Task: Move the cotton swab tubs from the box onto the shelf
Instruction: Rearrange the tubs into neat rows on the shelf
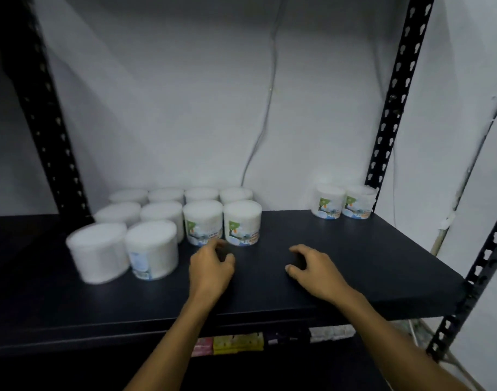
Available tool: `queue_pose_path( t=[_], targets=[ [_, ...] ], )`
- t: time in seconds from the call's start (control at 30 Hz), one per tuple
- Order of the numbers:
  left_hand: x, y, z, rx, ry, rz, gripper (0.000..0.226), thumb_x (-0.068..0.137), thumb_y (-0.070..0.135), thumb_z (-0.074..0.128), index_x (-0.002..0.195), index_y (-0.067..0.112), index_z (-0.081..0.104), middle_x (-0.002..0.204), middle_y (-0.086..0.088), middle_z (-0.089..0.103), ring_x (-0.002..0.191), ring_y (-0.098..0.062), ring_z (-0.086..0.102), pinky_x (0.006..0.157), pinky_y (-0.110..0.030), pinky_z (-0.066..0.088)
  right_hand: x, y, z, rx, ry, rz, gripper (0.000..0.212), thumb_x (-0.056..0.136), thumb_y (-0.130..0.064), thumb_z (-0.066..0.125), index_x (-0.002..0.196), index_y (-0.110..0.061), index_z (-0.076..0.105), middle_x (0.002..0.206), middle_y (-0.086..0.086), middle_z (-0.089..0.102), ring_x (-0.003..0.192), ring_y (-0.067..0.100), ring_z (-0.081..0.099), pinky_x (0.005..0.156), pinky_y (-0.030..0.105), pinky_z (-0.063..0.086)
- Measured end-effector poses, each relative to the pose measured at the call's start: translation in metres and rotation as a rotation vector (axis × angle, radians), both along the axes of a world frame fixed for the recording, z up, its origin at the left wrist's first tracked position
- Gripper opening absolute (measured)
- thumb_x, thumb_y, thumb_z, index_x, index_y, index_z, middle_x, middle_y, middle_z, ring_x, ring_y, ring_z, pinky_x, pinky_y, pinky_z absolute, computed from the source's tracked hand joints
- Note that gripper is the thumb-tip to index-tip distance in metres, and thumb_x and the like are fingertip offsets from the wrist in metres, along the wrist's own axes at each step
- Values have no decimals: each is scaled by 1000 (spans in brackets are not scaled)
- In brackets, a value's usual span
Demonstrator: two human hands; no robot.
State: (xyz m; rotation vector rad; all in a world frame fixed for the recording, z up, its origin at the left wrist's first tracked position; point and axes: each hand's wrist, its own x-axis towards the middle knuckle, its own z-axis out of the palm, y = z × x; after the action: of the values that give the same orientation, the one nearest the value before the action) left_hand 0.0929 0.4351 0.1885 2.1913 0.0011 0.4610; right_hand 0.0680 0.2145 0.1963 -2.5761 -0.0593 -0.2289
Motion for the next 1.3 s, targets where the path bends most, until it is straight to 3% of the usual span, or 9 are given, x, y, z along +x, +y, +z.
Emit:
queue_pose_path(
  t=[0.13, 0.23, 0.33, 0.43, 0.57, 0.73, 0.93, 1.1, 1.3],
  targets=[
    [7, 26, 2, -97, -2, 140, 43, 81, 15, 68, 118, 5, 49, 120, -15, 57, 111, -30, 54, 89, -33, 43, 34, 44, 2, 254, 9, 61, 79, 80, -35, 73, 145, -19, 31, 144, 4, 44, 127, 18, 45, 97, 25, 38],
    [18, 24, 1, -131, -2, 168, 51, 78, 17, 72, 118, 5, 41, 120, -17, 53, 113, -33, 53, 89, -36, 44, 61, 66, 3, 519, -60, 96, 80, 71, -26, 82, 138, -20, 37, 137, -2, 51, 114, 8, 51, 90, 22, 41],
    [35, 20, 2, -230, -28, 199, 61, 76, 20, 76, 122, 6, 38, 121, -17, 55, 112, -33, 55, 91, -41, 49, 85, 72, -2, 715, -102, 121, 86, 63, -23, 87, 133, -26, 37, 128, -6, 57, 112, 10, 57, 91, 28, 50],
    [51, 21, -1, -238, -35, 205, 73, 71, 26, 80, 128, 9, 37, 124, -12, 57, 114, -30, 57, 92, -44, 50, 97, 70, -7, 739, -114, 129, 92, 60, -24, 89, 136, -25, 36, 125, -5, 59, 110, 10, 60, 92, 33, 53],
    [64, 22, -5, -227, -42, 183, 83, 69, 26, 82, 136, 12, 35, 130, -9, 56, 118, -27, 55, 96, -41, 48, 104, 68, -13, 766, -138, 132, 83, 62, -20, 89, 131, -23, 44, 121, -7, 61, 107, 8, 61, 89, 28, 54],
    [72, 23, -5, -244, -40, 177, 76, 72, 21, 80, 134, 13, 37, 131, -7, 55, 116, -25, 56, 88, -28, 42, 108, 69, -17, 769, -154, 119, 79, 60, -24, 89, 125, -30, 46, 114, -12, 60, 105, 6, 61, 88, 25, 53],
    [74, 24, -7, -209, -43, 207, 77, 68, 26, 82, 132, 13, 42, 132, -8, 56, 120, -28, 54, 98, -42, 46, 103, 69, -15, 774, -153, 106, 83, 60, -27, 89, 129, -27, 44, 116, -12, 59, 107, 8, 59, 90, 26, 52],
    [64, 26, -4, -215, -62, 171, 69, 65, 28, 85, 124, 16, 53, 123, -3, 62, 111, -22, 60, 91, -34, 49, 94, 66, -15, 782, -152, 81, 85, 59, -29, 90, 131, -27, 44, 120, -9, 59, 109, 9, 59, 92, 30, 53],
    [49, 23, -1, -207, -55, 97, 66, 61, 31, 87, 117, 16, 56, 115, -2, 67, 101, -19, 63, 82, -29, 49, 77, 52, -16, 794, -168, 49, 82, 61, -22, 89, 130, -26, 45, 118, -8, 60, 107, 10, 60, 87, 26, 53]
  ],
)
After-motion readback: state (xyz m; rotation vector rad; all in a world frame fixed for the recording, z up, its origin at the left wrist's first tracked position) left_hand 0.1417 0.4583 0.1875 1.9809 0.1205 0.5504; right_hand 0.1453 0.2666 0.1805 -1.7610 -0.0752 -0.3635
